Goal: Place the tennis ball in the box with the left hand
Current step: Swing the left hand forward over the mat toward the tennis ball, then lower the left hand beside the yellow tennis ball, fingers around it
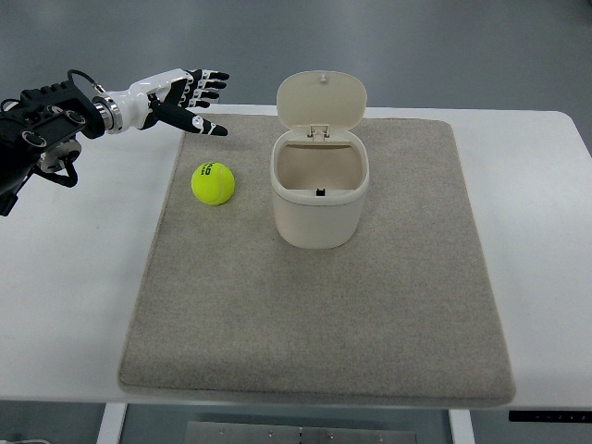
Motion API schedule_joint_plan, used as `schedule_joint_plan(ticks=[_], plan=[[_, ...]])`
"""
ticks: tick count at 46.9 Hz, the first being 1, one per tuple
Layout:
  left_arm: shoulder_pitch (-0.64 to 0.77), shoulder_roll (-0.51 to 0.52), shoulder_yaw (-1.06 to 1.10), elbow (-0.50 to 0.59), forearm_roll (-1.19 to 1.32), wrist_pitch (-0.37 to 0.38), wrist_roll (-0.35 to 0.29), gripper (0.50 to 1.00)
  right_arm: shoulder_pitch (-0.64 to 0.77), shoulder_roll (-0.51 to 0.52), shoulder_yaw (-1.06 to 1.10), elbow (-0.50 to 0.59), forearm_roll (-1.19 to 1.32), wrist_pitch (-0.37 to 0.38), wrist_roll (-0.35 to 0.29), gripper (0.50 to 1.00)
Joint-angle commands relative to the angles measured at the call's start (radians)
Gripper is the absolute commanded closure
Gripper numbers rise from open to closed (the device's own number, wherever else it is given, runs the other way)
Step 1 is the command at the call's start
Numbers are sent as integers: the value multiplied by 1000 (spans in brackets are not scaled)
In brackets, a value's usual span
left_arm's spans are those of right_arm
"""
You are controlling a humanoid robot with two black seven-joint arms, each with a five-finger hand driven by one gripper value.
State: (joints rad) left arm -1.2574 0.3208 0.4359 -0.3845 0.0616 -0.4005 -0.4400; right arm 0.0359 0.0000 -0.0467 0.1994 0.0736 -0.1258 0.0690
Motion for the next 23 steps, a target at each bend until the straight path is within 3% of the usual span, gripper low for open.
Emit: schedule_joint_plan(ticks=[1,23], plan=[[-10,6,9,-1,35,-15,-2,523,-1,0,-1,0,0,0,0,599],[-62,29,7,1,349,-15,-13,540,-1,0,-1,0,0,0,0,597]])
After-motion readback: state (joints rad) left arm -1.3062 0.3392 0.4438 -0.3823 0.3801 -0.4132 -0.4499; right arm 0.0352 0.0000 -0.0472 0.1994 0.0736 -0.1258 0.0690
